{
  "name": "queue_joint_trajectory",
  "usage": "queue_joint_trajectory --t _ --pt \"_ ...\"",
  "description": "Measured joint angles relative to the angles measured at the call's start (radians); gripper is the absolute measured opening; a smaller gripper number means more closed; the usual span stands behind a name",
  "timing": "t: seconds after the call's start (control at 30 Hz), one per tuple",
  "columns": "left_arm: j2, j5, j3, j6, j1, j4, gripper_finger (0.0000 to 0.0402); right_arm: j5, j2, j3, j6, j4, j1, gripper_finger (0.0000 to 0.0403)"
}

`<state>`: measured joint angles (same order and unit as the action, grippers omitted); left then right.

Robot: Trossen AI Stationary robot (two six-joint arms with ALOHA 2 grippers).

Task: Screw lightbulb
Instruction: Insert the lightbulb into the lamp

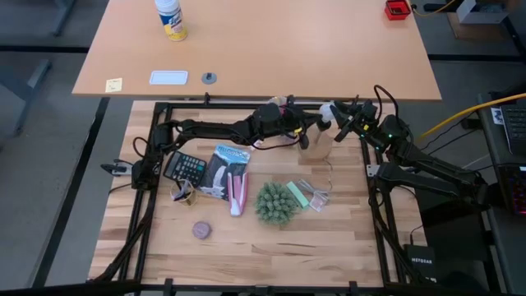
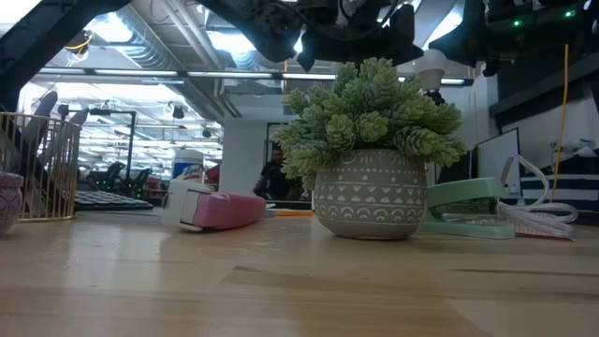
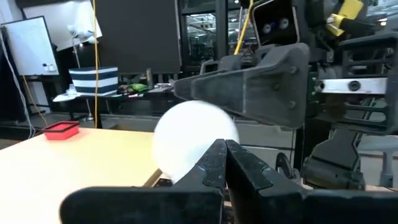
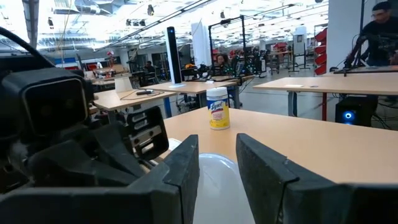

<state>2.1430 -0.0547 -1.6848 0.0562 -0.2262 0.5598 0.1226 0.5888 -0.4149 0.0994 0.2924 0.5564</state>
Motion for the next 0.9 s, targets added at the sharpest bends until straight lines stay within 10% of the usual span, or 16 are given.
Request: queue_joint_trajectory --t 0.9 --pt "0.0 -0.024 0.0 -0.008 -0.056 0.005 0.0 -0.065 0.0 0.001 0.055 -0.003 0.0 0.0113"
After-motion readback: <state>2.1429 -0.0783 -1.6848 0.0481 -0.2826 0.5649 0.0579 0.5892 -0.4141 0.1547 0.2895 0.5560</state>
